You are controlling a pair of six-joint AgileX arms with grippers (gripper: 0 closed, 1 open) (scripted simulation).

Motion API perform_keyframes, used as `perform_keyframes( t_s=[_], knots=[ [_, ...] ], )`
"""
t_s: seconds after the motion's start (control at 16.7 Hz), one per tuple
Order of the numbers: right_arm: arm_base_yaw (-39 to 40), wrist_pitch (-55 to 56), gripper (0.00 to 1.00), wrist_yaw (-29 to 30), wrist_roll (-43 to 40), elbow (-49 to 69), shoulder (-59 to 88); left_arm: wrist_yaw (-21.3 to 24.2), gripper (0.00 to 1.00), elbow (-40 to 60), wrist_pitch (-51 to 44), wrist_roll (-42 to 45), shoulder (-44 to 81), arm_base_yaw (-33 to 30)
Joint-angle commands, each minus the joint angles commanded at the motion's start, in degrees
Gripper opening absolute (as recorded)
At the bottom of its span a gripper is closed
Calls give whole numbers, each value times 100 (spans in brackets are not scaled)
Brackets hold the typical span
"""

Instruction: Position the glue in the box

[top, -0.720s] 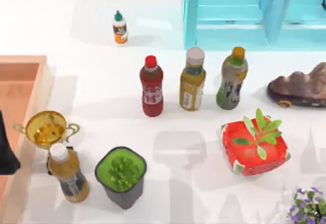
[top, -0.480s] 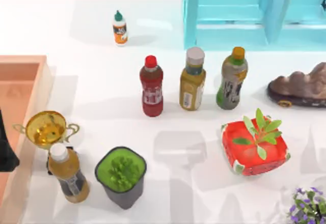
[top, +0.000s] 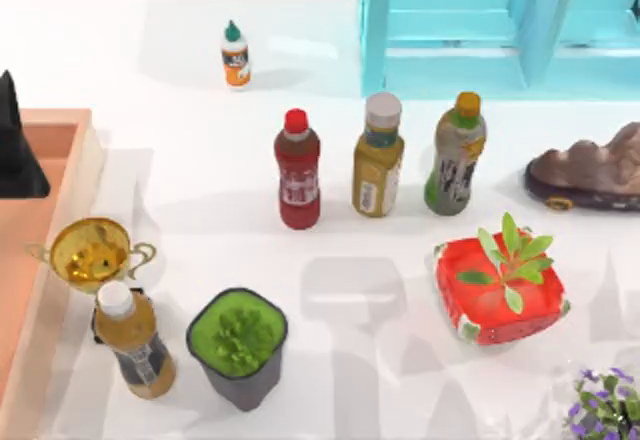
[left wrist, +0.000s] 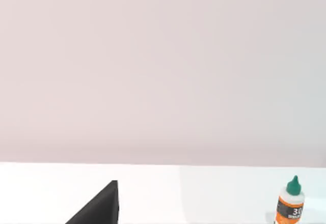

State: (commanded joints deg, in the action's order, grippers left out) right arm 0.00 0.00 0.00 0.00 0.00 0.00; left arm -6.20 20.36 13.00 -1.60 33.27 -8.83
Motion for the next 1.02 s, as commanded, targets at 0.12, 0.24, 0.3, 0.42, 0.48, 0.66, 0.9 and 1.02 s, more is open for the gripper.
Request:
perform_keyframes(
  t_s=[0.12,0.24,0.3,0.42,0.48,0.66,0.9,1.02],
  knots=[
    [0,0,100,0,0,0,0,-198,100,647,400,-93,1374,-263],
    [0,0,100,0,0,0,0,-400,100,1301,794,-201,2862,-527],
    [0,0,100,0,0,0,0,-503,100,1627,989,-260,3611,-654],
    [0,0,100,0,0,0,0,-715,100,2264,1369,-386,5055,-894],
    [0,0,100,0,0,0,0,-820,100,2569,1552,-449,5724,-1005],
    [0,0,100,0,0,0,0,-1102,100,3385,2030,-622,7412,-1298],
    [0,0,100,0,0,0,0,-1367,100,4081,2454,-781,8828,-1572],
    [0,0,100,0,0,0,0,-1438,100,4200,2567,-827,9172,-1647]
  ],
)
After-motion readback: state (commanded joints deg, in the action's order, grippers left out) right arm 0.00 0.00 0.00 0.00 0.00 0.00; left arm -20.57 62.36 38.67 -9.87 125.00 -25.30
